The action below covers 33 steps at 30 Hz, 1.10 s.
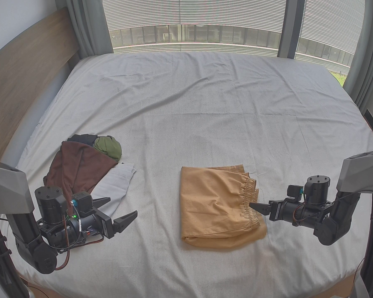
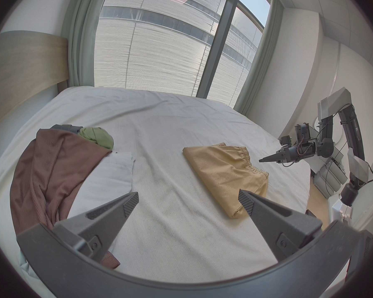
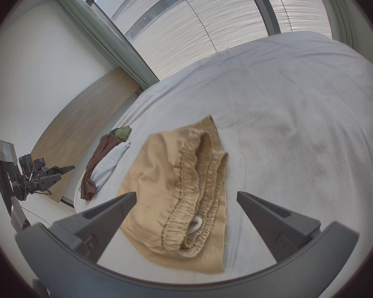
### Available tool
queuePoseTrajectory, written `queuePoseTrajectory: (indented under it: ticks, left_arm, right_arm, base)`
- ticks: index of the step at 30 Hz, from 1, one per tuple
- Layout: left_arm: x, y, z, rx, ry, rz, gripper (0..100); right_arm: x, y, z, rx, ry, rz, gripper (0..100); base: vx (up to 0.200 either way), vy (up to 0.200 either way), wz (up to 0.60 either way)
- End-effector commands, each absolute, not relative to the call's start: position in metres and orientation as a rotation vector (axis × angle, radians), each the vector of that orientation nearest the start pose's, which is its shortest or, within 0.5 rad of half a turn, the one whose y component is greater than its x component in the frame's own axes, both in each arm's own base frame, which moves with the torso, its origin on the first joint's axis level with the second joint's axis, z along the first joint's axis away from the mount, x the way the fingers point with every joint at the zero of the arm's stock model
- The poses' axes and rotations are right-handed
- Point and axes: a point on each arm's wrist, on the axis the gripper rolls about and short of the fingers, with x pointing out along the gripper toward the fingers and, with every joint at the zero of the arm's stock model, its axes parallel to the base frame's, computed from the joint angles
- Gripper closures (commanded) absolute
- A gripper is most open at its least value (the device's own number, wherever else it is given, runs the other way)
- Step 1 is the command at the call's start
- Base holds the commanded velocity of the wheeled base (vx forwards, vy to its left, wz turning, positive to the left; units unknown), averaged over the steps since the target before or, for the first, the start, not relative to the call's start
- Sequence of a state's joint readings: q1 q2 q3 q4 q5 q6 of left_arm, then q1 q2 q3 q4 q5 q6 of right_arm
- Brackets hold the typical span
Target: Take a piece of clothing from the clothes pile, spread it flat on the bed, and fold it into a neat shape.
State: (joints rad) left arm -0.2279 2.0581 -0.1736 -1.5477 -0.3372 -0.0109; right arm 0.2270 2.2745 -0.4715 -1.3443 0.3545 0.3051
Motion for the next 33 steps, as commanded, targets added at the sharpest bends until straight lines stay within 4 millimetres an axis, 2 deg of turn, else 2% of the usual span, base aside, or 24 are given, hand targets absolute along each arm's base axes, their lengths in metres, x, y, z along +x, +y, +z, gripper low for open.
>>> queuePoseTrajectory:
  ticks: [1, 13, 22, 28, 33]
  left_arm:
    - [0.245, -0.064, 0.032, -0.034, 0.393, -0.557, 0]
    - [0.242, -0.066, 0.027, -0.036, 0.417, -0.564, 0]
    - [0.241, -0.066, 0.027, -0.036, 0.421, -0.564, 0]
    - [0.239, -0.065, 0.027, -0.036, 0.427, -0.564, 0]
    - [0.239, -0.065, 0.028, -0.036, 0.425, -0.564, 0]
  right_arm:
    - [0.308, 0.080, -0.024, 0.326, 0.618, 0.484, 0]
    - [0.306, 0.080, -0.046, 0.347, 0.725, 0.461, 0]
    - [0.301, 0.102, -0.049, 0.441, 0.779, 0.481, 0]
    - [0.301, 0.117, -0.057, 0.475, 0.803, 0.504, 0]
    - [0.304, 0.119, -0.057, 0.492, 0.798, 0.501, 0]
  base:
    - [0.000, 0.000, 0.00]
    - [0.000, 0.000, 0.00]
    - [0.000, 0.000, 0.00]
    - [0.000, 0.000, 0.00]
    - [0.000, 0.000, 0.00]
